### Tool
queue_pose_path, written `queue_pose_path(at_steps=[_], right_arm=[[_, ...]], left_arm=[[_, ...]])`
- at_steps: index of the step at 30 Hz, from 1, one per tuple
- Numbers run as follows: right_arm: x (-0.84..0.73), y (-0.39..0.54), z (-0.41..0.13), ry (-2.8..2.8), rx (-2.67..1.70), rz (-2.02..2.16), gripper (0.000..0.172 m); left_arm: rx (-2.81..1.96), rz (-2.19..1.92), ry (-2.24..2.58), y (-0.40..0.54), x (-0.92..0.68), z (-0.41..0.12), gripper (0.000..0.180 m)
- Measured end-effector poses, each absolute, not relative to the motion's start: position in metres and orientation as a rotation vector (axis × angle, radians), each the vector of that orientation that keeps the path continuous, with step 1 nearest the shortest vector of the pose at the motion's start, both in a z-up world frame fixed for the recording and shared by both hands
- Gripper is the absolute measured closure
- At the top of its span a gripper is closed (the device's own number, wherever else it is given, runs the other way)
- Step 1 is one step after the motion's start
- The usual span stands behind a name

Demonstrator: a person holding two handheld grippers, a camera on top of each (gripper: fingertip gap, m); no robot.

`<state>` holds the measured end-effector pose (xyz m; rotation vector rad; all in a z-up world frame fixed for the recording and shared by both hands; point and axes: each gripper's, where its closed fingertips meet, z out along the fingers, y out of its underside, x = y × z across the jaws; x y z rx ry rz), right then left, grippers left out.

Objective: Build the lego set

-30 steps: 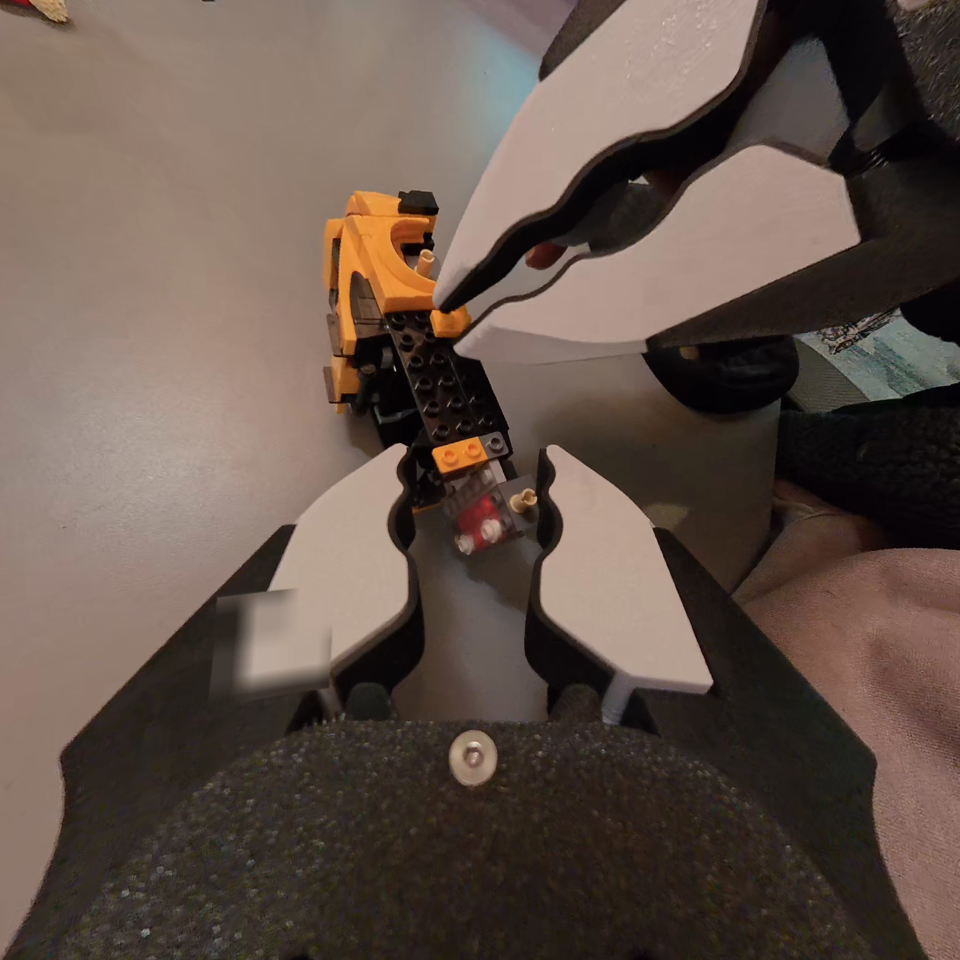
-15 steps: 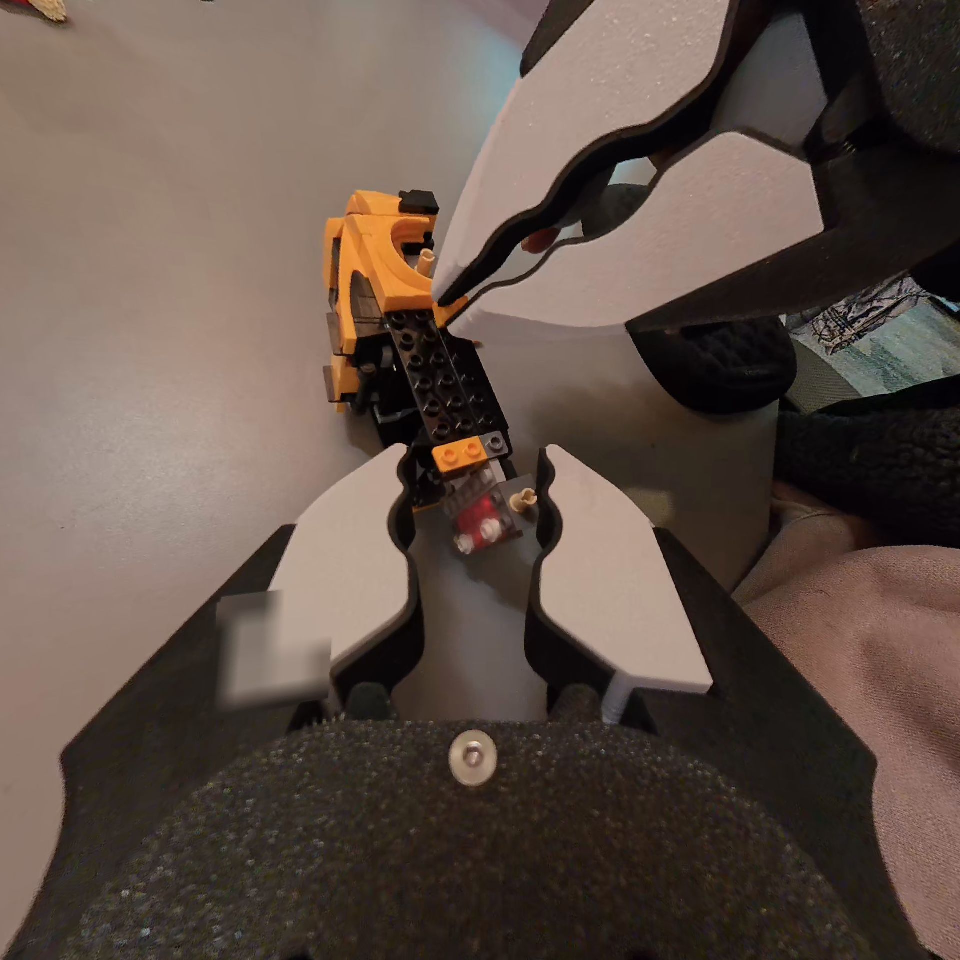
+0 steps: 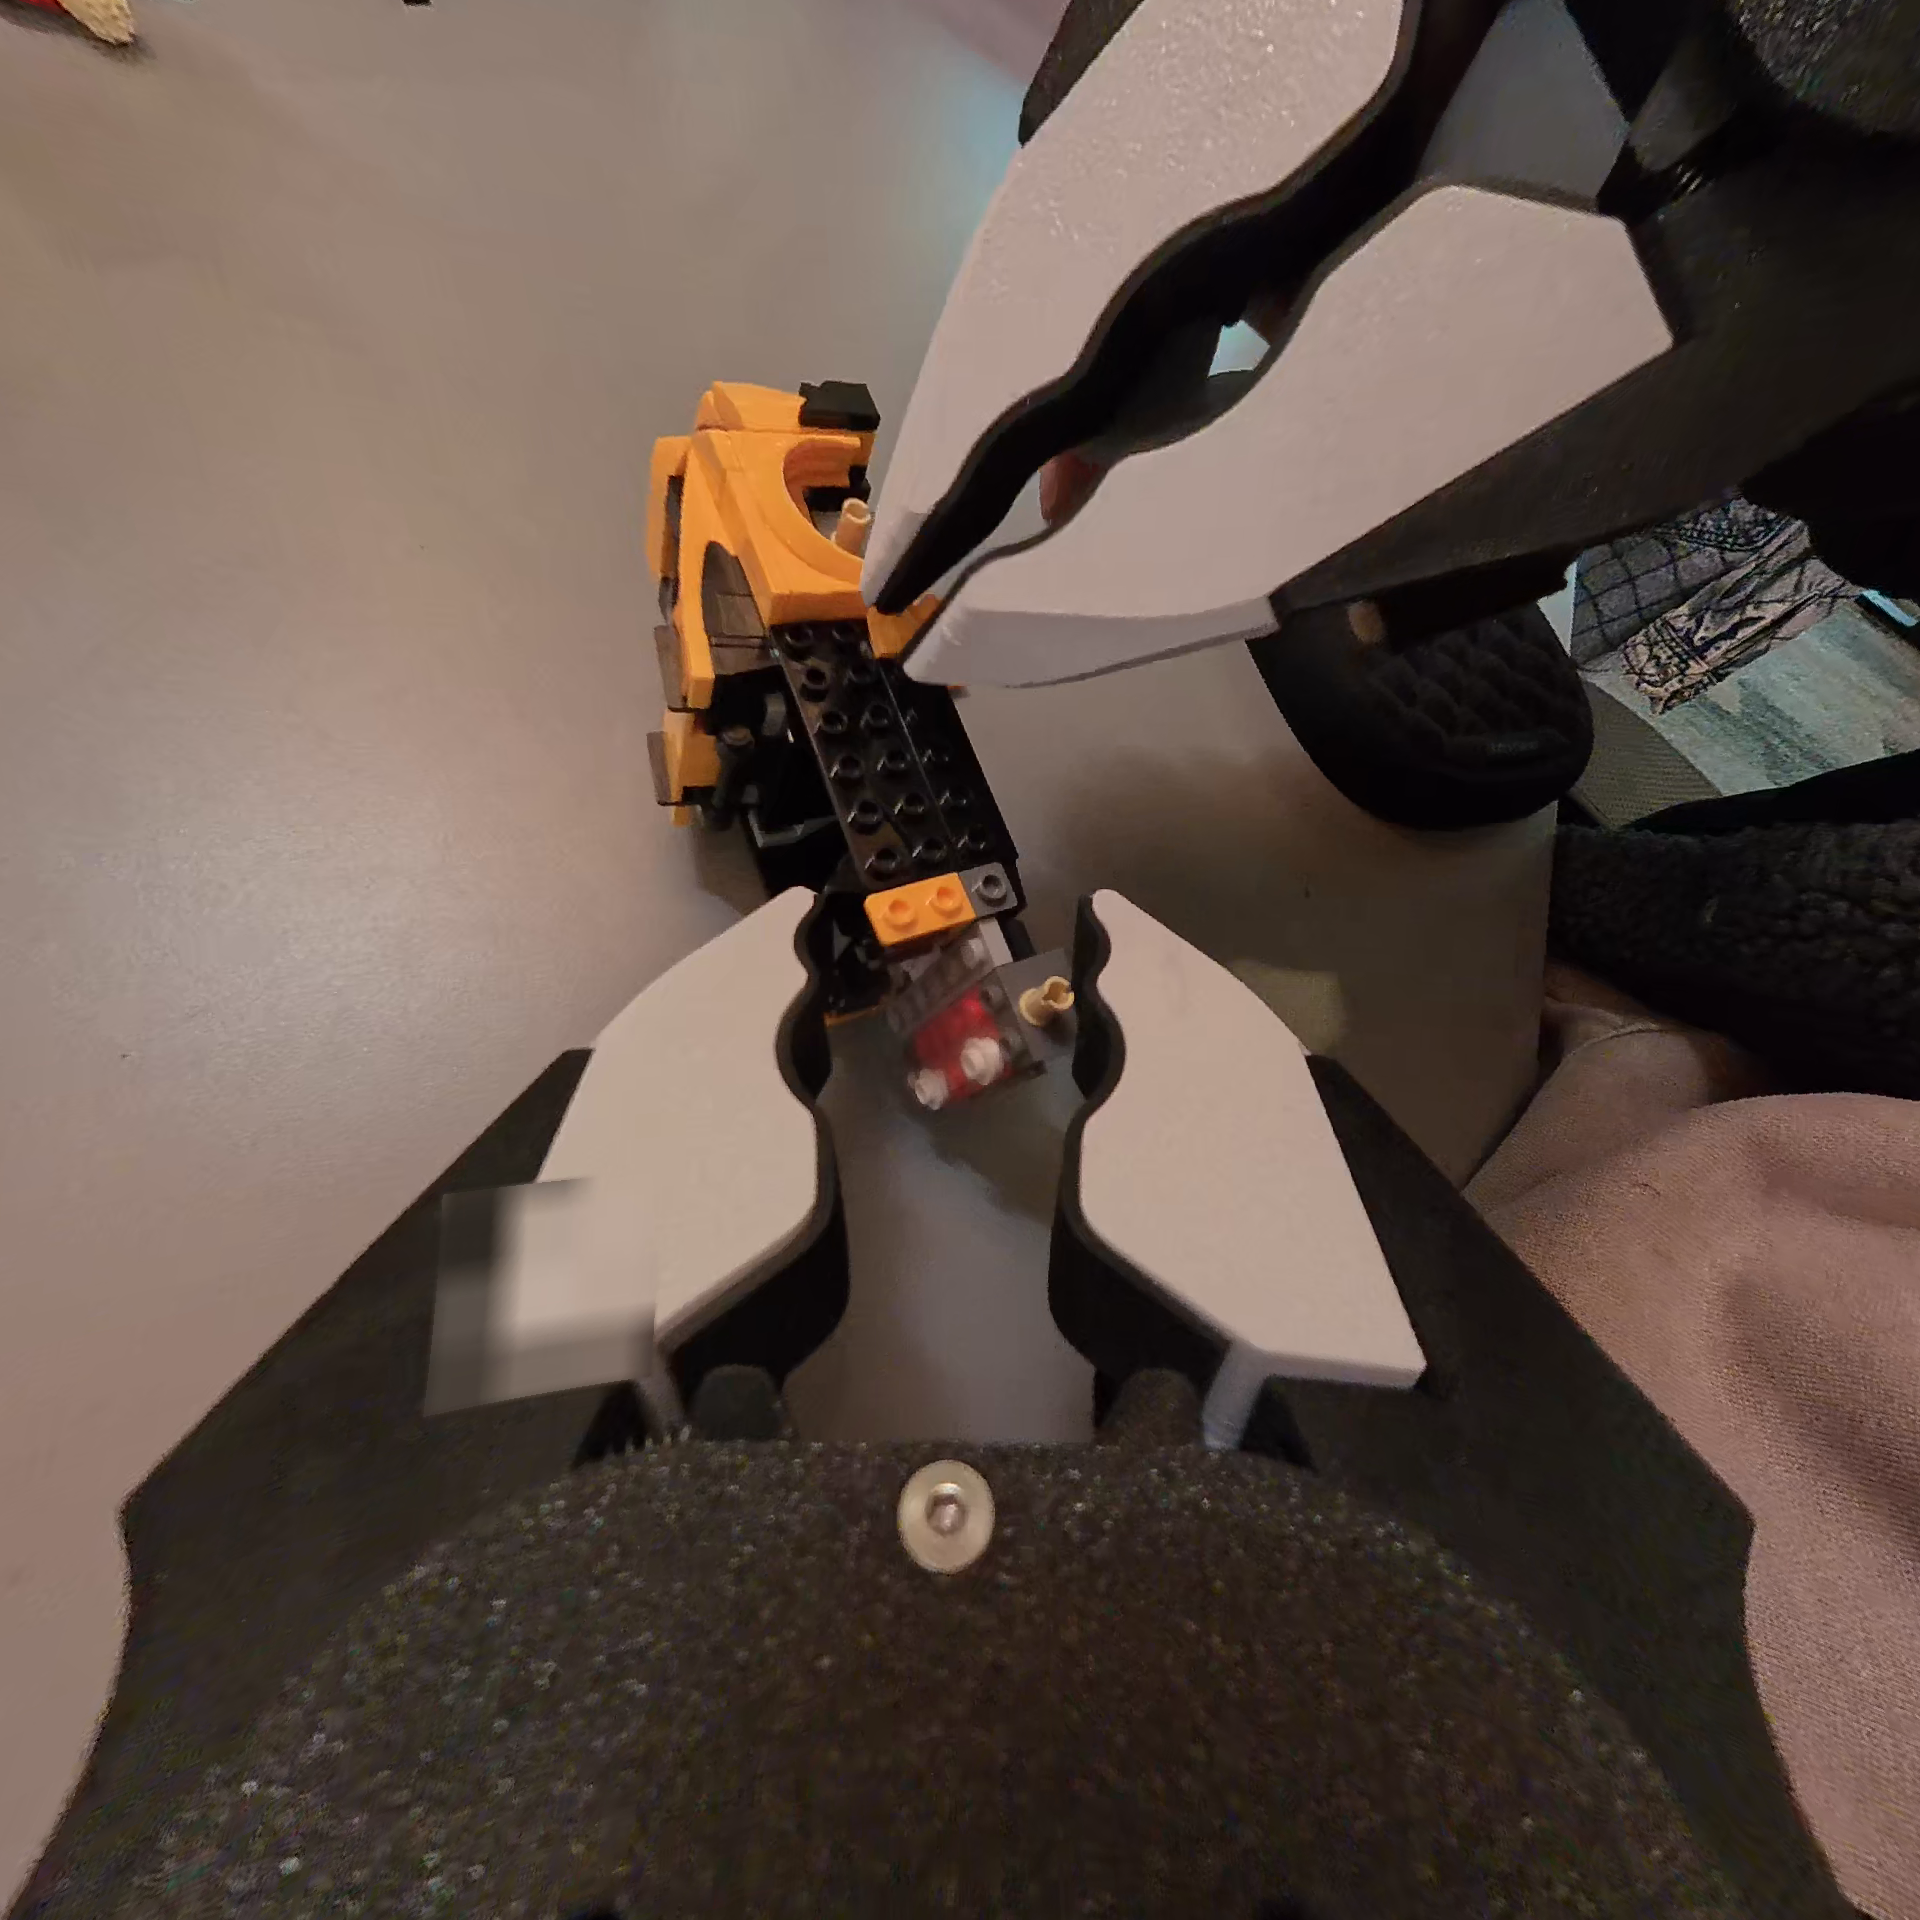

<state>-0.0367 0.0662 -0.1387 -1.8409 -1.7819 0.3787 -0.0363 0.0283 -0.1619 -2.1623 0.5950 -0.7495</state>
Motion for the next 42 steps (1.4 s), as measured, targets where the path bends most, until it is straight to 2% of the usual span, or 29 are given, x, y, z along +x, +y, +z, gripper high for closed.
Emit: queue_pose_path(at_steps=[36, 42], right_arm=[[-0.0355, 0.0609, -0.1397, -1.954, -1.666, 0.273, 0.150], [-0.0326, 0.0628, -0.1345, -1.966, -1.605, 0.230, 0.157]], left_arm=[[-2.160, -0.755, 0.595, 0.0284, -0.0362, -0.1619, 0.137], [-2.160, -0.756, 0.595, 0.0283, -0.0362, -0.1619, 0.137]])
